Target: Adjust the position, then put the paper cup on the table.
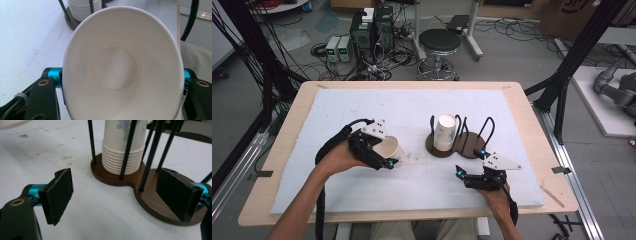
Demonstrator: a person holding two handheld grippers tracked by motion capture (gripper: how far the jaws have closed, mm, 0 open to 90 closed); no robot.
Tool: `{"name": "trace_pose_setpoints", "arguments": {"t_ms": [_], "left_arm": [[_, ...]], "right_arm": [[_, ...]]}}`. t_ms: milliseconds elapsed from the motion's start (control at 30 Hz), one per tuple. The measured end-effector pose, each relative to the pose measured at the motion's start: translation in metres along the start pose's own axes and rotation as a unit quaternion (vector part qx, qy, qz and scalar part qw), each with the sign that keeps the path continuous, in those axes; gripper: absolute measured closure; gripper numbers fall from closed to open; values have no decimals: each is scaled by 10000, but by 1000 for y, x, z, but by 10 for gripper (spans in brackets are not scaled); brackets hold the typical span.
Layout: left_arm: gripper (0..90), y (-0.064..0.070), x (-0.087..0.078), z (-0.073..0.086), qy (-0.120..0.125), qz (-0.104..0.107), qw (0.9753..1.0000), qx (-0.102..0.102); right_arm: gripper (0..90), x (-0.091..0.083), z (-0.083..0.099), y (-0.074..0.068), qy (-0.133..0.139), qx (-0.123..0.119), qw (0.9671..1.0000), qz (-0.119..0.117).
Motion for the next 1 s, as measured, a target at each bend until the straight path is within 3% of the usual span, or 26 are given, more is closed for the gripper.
{"name": "trace_pose_setpoints", "arguments": {"t_ms": [233,1000], "left_arm": [[320,-2,2,-1,-152,14,9999,11],[318,-1,9,-5,-169,10,9999,2]], "right_arm": [[149,1,7,4,-70,16,9998,203],[150,1,9,5,-67,87,9998,178]]}}
Point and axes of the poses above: each handheld gripper's, and its own axes: x roughly forward along the jaws, z roughly out of its underside, y roughly to its right, the point moved 6 cm from there along x, roughly forward along the jaws, and after that the axes turned 4 degrees about y, right-handed, at the moved point
